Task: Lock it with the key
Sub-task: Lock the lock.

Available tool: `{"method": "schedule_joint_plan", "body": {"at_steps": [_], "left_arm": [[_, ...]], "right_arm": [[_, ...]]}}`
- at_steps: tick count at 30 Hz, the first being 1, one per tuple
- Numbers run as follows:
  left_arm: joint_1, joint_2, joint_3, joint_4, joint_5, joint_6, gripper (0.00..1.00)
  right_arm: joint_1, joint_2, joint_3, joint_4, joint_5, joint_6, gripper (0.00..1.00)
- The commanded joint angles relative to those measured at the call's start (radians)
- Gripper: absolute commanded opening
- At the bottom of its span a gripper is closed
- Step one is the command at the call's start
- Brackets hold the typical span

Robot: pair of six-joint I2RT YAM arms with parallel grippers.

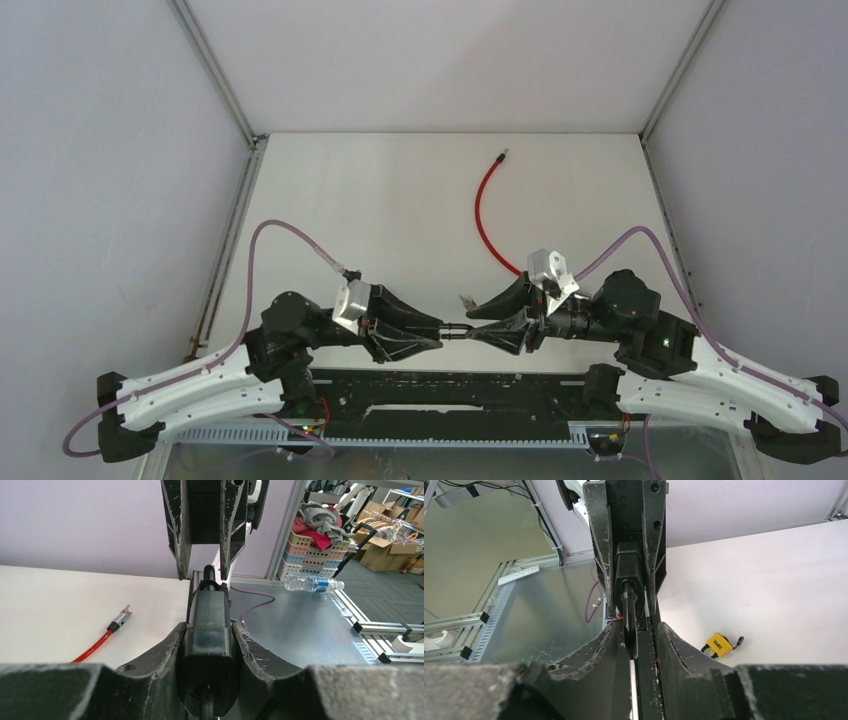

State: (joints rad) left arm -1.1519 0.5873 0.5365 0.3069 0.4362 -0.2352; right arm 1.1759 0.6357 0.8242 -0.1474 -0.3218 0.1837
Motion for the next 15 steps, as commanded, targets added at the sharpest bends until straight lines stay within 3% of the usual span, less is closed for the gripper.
{"method": "schedule_joint_plan", "body": {"at_steps": [1, 5, 15], "left_arm": [[-0.003, -0.039, 0.008, 0.144, -0.021, 0.007, 0.0], [-0.003, -0.044, 0.008, 0.144, -0.02, 0.007, 0.0], [-0.003, -0.029, 0.015, 0.15, -0.001, 0.004, 0.0]], "right_arm": [[-0.003, -0.013, 0.02, 0.031, -0.023, 0.016, 0.38], [-0.003, -0.013, 0.02, 0.031, -0.028, 0.016, 0.38], [-0.003, -0.013, 0.019, 0.055, -0.04, 0.031, 0.24]]}}
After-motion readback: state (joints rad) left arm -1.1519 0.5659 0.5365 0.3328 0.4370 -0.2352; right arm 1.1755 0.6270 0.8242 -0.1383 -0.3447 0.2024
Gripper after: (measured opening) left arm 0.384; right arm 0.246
